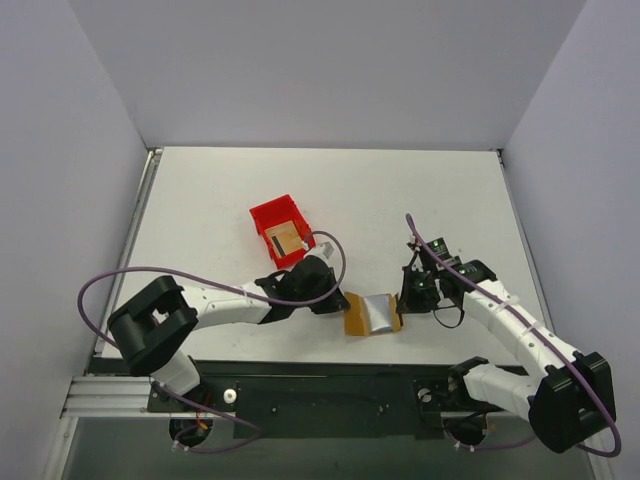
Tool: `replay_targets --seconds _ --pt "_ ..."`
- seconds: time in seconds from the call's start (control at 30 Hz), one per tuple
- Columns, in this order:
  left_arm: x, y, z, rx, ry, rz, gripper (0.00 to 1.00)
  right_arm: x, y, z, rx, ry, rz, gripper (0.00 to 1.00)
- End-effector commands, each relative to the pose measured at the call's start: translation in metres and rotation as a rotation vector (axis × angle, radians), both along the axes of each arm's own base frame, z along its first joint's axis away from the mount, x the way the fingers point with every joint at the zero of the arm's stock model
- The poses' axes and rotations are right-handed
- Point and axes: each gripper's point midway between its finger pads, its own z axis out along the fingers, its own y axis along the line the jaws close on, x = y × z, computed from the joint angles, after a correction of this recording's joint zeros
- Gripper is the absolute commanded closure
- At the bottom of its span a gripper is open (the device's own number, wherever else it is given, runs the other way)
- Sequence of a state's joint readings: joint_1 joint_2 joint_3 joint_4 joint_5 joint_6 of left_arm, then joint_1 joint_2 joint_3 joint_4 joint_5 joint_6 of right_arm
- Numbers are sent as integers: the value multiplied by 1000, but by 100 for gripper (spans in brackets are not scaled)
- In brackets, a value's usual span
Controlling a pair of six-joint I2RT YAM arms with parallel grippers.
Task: Put the credit cards into the card holder
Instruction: Turn over the card slot in the card holder.
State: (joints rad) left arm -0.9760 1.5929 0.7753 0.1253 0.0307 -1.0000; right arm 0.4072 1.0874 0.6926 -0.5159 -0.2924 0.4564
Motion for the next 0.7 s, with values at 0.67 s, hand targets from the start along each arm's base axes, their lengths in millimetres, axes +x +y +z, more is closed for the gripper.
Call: replay_targets --seconds 0.67 --pt "6 12 9 9 -44 7 100 -4 2 -8 -36 32 15 100"
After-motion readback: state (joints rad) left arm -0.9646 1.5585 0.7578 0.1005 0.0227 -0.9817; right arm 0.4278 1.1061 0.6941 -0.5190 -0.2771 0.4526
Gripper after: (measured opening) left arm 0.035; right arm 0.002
